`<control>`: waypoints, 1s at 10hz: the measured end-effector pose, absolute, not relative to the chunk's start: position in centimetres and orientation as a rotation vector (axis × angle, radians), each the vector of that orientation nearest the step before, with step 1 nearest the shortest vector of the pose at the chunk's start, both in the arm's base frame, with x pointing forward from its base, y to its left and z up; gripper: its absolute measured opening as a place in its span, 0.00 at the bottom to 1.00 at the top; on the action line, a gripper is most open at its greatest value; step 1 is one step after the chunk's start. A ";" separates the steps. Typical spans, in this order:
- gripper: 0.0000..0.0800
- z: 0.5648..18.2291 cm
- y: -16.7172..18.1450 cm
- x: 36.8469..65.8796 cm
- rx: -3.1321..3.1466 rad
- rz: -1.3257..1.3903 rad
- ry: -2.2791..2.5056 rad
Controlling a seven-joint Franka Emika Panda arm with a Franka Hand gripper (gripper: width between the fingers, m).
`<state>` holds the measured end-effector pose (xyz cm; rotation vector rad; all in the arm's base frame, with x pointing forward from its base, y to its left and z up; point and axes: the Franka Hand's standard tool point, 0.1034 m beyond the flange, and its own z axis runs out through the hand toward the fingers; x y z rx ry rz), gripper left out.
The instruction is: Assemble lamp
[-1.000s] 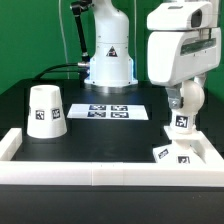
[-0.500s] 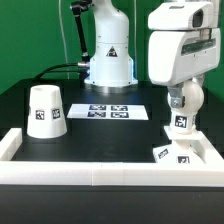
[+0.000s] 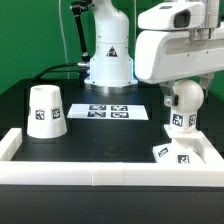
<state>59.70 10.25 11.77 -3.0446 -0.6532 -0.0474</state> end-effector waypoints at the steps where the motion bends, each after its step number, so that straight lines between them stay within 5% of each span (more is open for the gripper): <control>1: 0.72 11.8 10.2 59.7 -3.069 -0.035 -0.516; 10: 0.72 11.7 9.7 59.6 -3.082 -0.013 0.418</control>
Offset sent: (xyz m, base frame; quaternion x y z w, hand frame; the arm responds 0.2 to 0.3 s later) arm 0.0000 0.0000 0.0000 0.0000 0.0000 0.1296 0.9916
